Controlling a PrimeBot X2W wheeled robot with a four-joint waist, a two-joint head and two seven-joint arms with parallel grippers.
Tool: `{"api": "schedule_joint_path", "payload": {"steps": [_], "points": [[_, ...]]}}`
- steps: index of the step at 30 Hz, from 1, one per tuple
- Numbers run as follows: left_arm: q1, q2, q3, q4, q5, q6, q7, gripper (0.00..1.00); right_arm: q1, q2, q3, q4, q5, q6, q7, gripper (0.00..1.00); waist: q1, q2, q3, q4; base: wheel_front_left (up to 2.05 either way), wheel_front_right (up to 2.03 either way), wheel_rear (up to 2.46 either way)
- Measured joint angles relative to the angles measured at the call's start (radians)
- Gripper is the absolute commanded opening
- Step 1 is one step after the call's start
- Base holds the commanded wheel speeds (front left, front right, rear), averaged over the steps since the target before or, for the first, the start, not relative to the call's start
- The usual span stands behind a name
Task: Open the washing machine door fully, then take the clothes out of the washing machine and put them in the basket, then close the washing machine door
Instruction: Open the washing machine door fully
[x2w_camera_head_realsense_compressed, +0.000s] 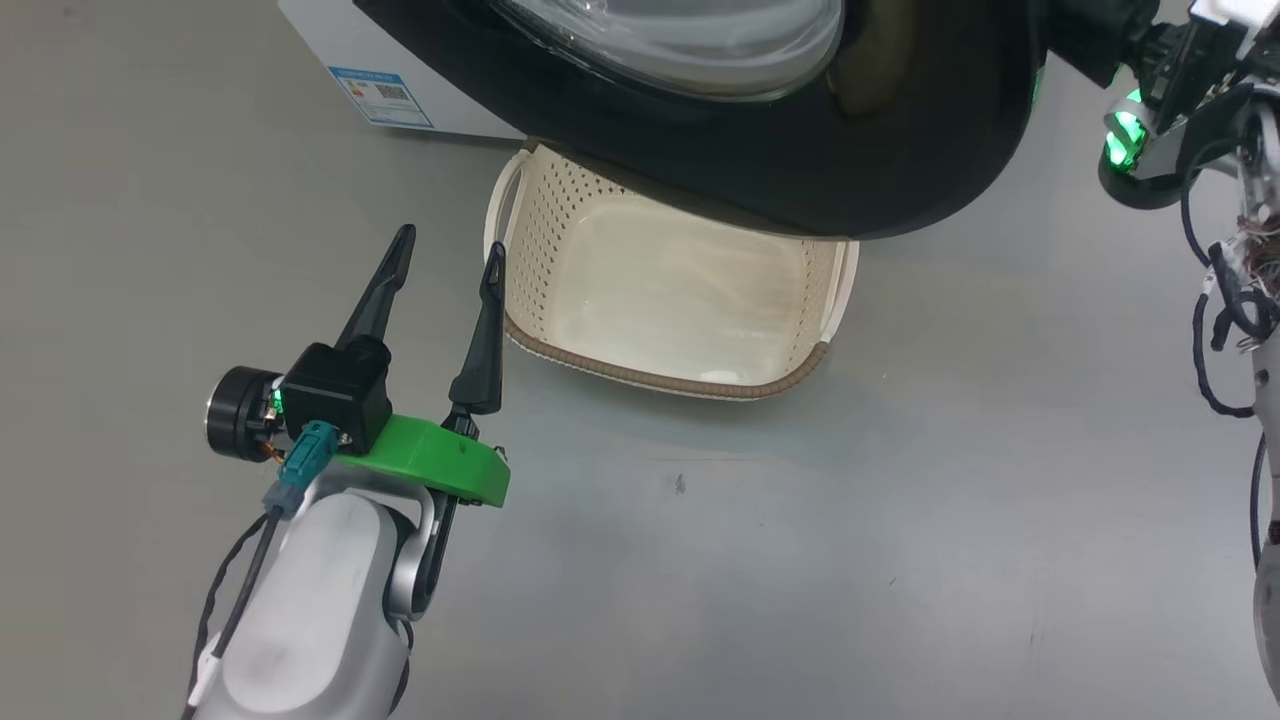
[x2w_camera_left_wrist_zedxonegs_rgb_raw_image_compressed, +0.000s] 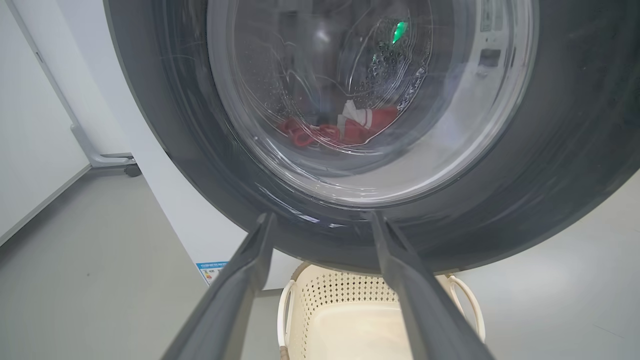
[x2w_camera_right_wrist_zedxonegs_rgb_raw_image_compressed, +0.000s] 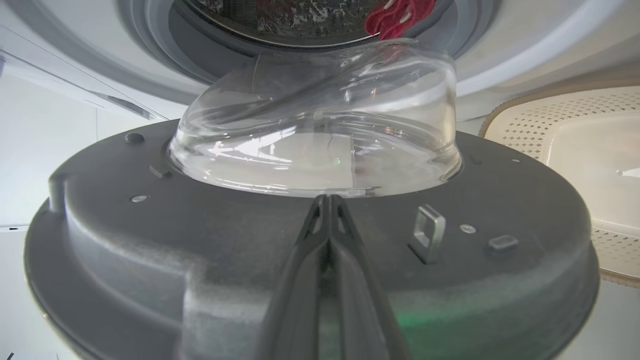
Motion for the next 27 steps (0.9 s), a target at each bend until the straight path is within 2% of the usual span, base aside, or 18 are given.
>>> {"api": "schedule_joint_path", "payload": {"steps": [18,27], "points": [[0.084,0.001,0.002,0.063,0.018,-0.019,0.000,1.00,0.158,0.070,0.029,0.012,0.034,0.036,0.041,0.00,-0.0001,0.0000,-0.127,-0.036,0.00,0.00,0.00],[0.125,0.002,0.001,0.079,0.018,-0.028,0.000,1.00,0.221,0.119,0.052,0.010,0.050,0.039,0.061,0.00,0.0000,0.0000,-0.192,-0.039,0.00,0.00,0.00]]}}
